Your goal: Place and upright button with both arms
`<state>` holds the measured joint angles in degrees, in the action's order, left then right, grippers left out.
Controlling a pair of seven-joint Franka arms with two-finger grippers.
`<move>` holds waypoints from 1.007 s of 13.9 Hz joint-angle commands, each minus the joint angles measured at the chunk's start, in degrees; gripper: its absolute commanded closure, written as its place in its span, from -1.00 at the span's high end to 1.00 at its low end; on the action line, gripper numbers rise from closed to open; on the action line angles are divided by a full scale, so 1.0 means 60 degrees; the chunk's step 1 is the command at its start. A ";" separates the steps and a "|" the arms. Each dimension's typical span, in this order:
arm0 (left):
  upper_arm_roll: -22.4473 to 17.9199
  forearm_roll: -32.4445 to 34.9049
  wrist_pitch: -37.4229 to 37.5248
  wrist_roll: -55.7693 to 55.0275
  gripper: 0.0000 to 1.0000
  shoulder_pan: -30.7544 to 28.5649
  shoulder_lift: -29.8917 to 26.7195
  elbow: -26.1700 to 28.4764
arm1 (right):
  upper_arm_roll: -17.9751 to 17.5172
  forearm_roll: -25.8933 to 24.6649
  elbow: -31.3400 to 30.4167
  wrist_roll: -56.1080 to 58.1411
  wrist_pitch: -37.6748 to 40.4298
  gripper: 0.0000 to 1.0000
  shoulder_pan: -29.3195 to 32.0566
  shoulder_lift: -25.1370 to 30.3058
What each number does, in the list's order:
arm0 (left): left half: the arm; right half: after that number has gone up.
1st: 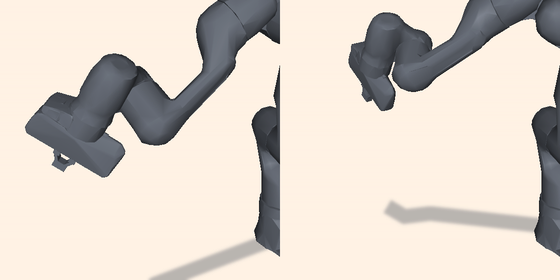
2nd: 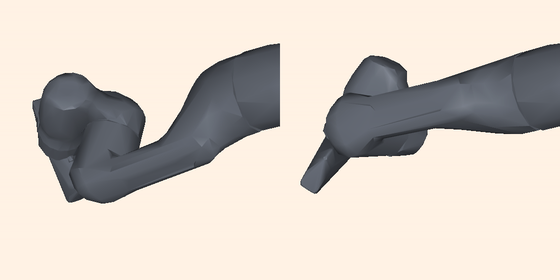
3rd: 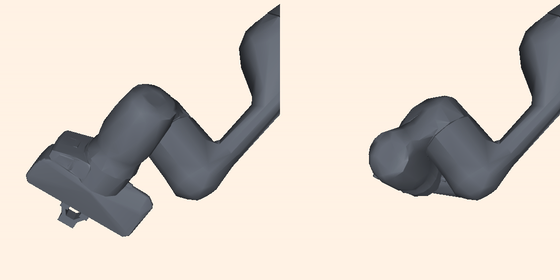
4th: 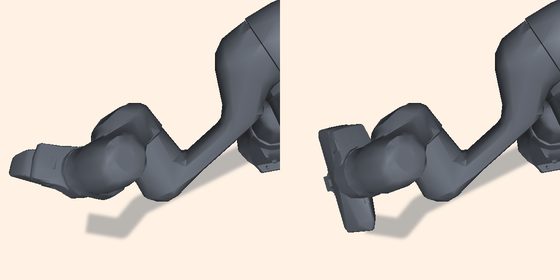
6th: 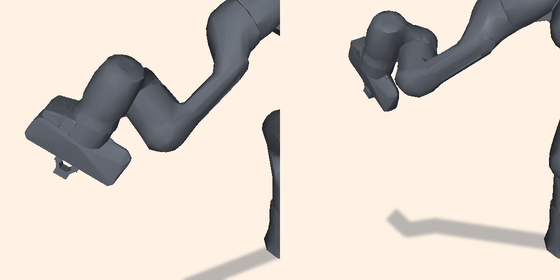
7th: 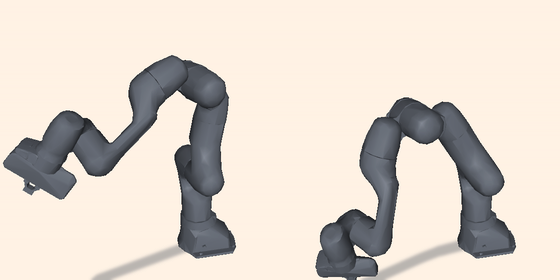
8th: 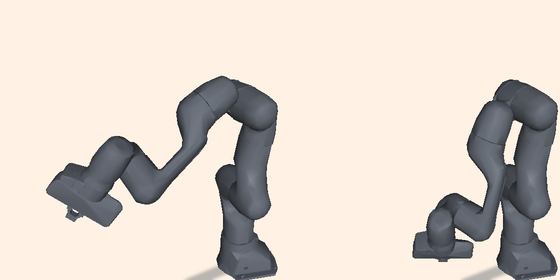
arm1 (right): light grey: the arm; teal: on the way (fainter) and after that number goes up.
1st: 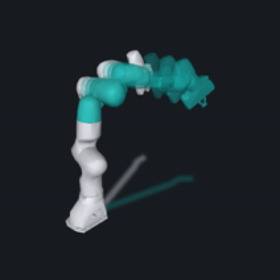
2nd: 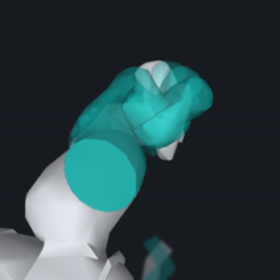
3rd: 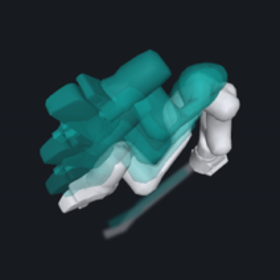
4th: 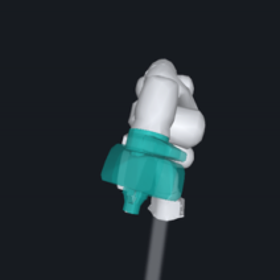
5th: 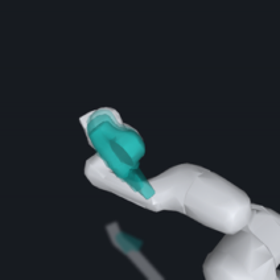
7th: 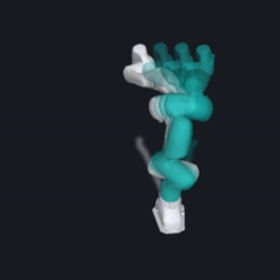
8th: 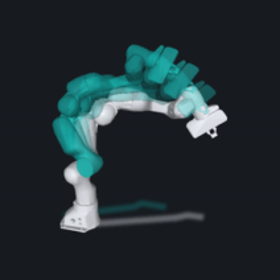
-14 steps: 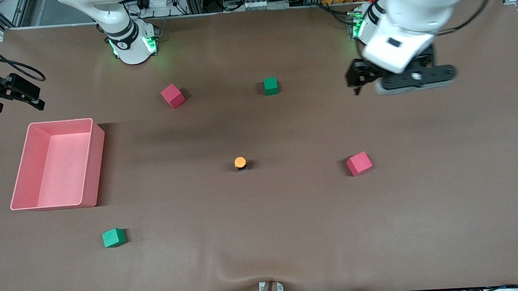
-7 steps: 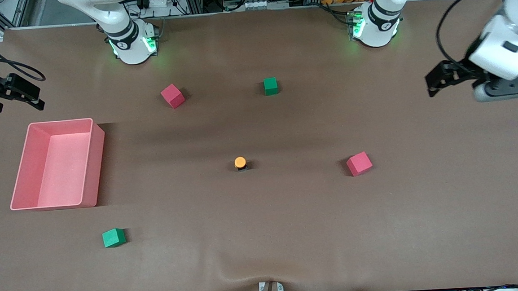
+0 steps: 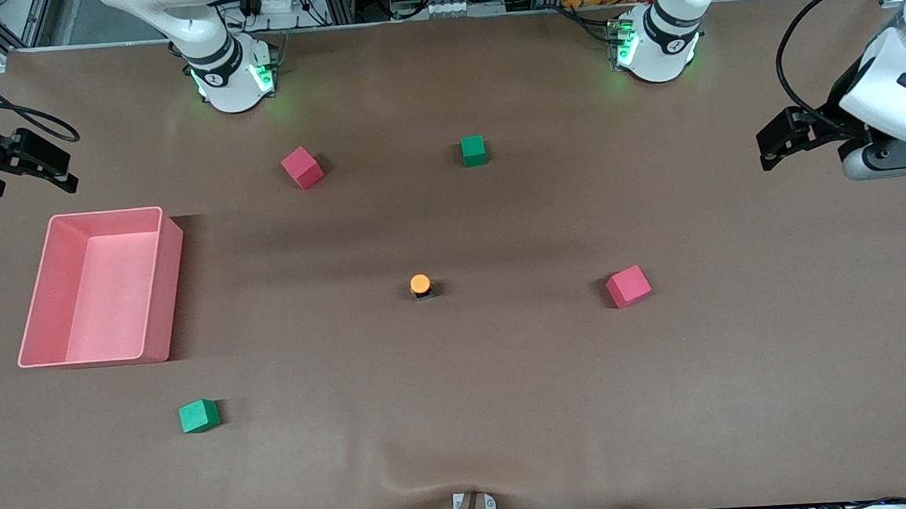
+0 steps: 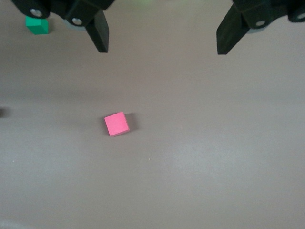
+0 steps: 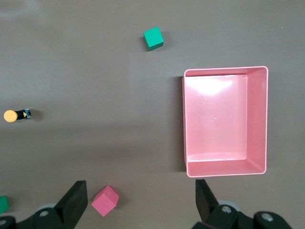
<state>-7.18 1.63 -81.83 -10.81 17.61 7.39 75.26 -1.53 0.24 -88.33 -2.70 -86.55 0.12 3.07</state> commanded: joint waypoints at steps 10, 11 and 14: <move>0.1753 -0.0154 -0.0539 0.0263 1.00 -0.2128 -0.0937 0.1164 | 0.0021 -0.0011 0.0074 0.0099 0.0055 1.00 -0.0006 -0.0014; 0.1782 -0.0154 -0.0700 0.0263 1.00 -0.2187 -0.1215 0.1574 | 0.0021 -0.0011 0.0074 0.0114 0.0055 1.00 -0.0006 -0.0014; 0.2044 -0.0169 -0.0702 0.0278 1.00 -0.2421 -0.1641 0.2192 | 0.0021 -0.0011 0.0074 0.0114 0.0055 1.00 -0.0006 -0.0014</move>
<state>2.98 1.63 -84.33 -10.34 5.09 1.57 83.16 -1.53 0.24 -88.33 -2.70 -86.55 0.12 3.07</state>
